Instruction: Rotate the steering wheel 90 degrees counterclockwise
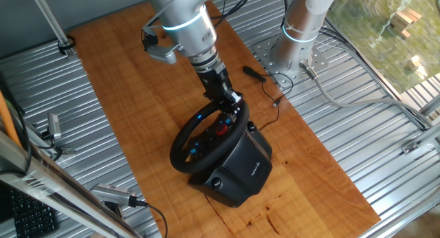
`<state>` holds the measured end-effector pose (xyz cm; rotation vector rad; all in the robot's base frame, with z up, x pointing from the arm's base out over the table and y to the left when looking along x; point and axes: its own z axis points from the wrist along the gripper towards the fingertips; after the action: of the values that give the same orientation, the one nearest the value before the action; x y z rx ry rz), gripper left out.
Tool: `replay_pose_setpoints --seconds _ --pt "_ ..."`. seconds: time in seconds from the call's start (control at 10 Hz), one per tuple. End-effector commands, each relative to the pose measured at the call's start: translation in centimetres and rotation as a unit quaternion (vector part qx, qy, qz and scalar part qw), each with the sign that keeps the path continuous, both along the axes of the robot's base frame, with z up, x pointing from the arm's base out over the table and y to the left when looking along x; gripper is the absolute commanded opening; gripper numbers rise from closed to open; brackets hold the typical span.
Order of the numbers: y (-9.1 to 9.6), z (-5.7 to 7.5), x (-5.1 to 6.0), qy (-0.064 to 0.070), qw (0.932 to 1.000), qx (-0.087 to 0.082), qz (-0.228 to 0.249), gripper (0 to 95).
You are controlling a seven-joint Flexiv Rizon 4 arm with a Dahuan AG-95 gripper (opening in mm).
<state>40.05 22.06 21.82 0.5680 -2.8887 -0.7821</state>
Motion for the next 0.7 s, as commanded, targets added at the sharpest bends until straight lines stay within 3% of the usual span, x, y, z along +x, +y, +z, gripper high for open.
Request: replay_pose_setpoints --seconds 0.1,0.7 --pt "-0.08 -0.09 0.03 0.001 1.0000 0.000 0.002 0.0" --pt "-0.42 -0.42 -0.09 0.012 0.9999 -0.001 0.012 0.0"
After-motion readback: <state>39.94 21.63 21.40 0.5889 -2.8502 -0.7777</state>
